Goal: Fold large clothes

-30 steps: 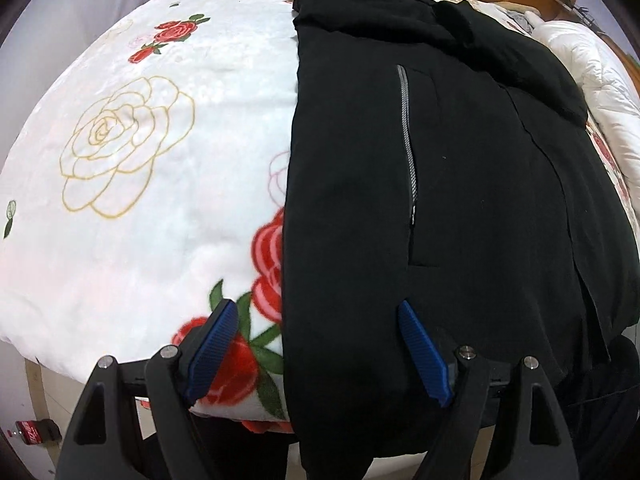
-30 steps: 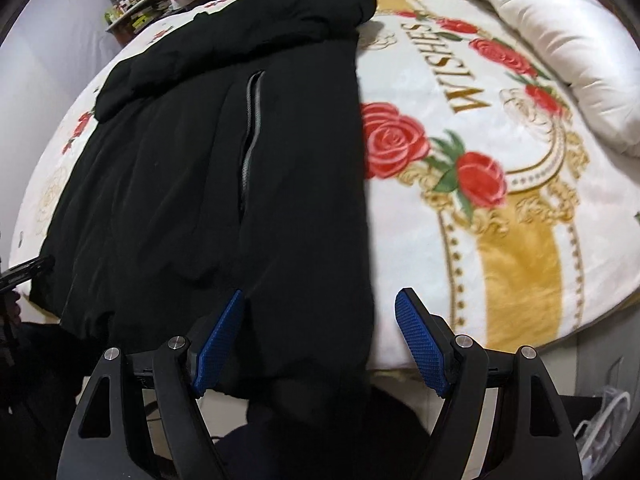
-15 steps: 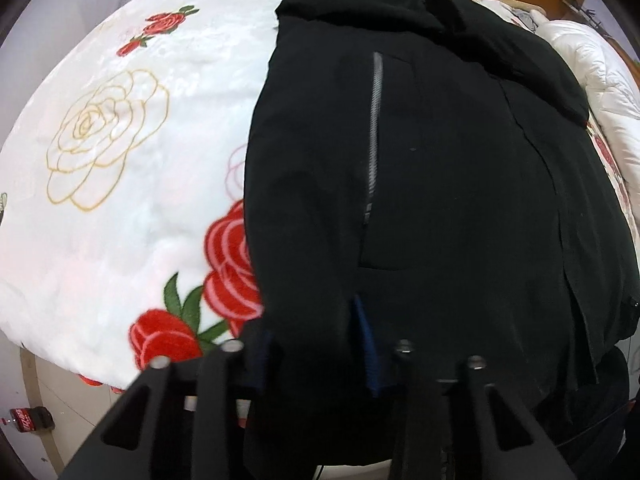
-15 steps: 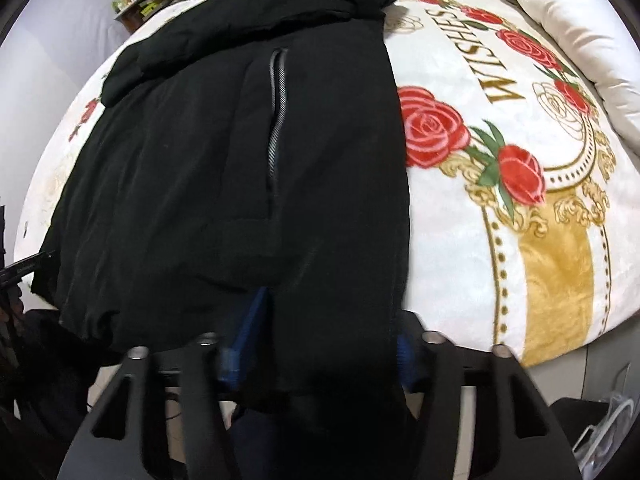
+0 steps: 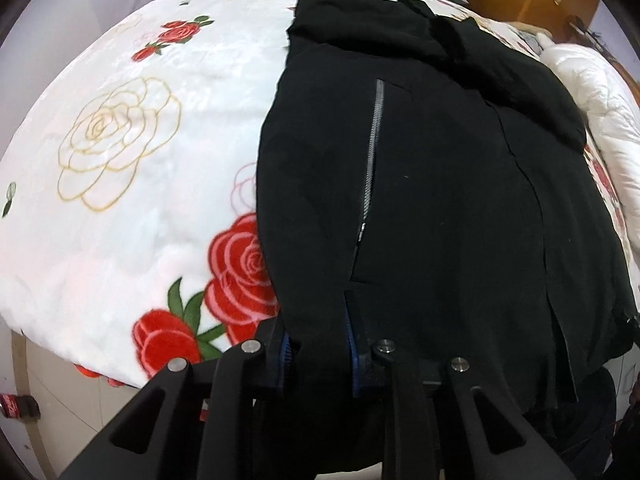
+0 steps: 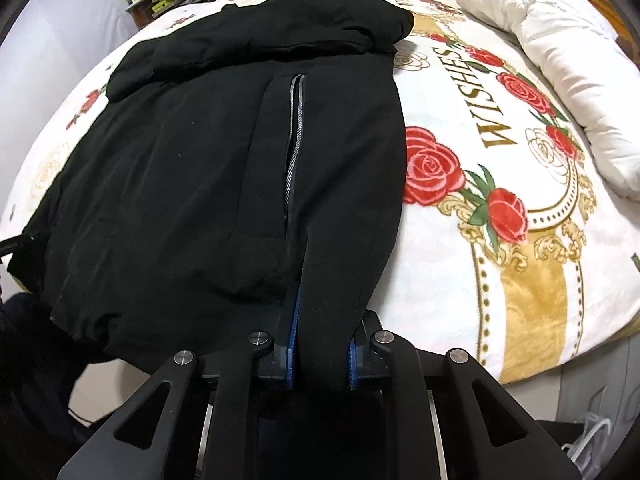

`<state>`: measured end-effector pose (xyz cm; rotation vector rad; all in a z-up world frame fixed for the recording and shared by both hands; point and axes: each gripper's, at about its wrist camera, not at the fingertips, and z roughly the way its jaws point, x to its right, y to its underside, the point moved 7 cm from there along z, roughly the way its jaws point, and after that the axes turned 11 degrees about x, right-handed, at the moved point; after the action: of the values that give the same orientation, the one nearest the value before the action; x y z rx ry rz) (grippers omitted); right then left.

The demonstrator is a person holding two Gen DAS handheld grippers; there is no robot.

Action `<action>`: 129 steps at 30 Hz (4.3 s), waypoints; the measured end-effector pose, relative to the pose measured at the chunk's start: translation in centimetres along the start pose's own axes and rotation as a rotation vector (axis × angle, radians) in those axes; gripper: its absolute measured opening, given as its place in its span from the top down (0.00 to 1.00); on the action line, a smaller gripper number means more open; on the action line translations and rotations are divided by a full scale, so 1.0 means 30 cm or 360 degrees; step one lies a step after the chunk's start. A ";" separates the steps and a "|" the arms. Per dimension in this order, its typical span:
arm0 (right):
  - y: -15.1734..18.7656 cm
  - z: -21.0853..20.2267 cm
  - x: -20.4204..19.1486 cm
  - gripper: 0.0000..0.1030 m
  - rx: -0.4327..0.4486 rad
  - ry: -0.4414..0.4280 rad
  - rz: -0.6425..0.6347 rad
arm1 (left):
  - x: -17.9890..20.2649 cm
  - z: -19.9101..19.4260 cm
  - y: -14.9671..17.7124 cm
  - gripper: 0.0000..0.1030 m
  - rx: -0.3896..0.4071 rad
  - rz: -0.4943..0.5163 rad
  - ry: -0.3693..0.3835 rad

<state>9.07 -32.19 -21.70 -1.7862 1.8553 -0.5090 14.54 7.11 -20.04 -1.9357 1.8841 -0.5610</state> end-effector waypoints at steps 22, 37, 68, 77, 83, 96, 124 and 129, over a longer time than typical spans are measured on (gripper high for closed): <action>0.040 0.018 0.021 0.73 -0.0038 0.0009 0.0024 | 0.053 -0.025 0.171 0.62 -0.0057 -0.0014 -0.0180; -0.179 -0.176 -0.051 0.85 0.0260 0.0000 -0.0103 | 0.111 -0.289 -0.095 0.85 0.0240 -0.0028 0.0052; -0.508 -0.189 -0.138 0.85 0.0459 0.0173 -0.0244 | 0.095 -0.264 -0.467 0.85 0.0428 -0.0103 0.0224; -0.460 -0.170 -0.146 0.84 0.0431 0.0269 -0.0169 | 0.131 -0.220 -0.462 0.84 0.0400 0.0045 0.0376; -0.500 -0.175 -0.181 0.84 0.0424 0.0315 -0.0156 | 0.116 -0.206 -0.495 0.84 0.0386 -0.0039 0.0468; -0.689 -0.212 -0.246 0.84 0.0494 0.0280 -0.0131 | 0.060 -0.244 -0.584 0.84 0.0453 -0.0097 0.0482; -1.186 0.112 -0.002 0.84 0.0464 0.0032 -0.0024 | 0.128 0.059 -1.160 0.84 0.0465 -0.0128 0.0086; -1.277 0.235 0.046 0.84 0.0416 0.0040 0.0051 | 0.168 0.179 -1.282 0.84 0.0449 -0.0121 0.0030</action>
<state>44.05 -35.46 -4.80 -1.5813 1.7409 -0.7288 50.10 3.13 -4.13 -1.8267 1.6455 -0.8225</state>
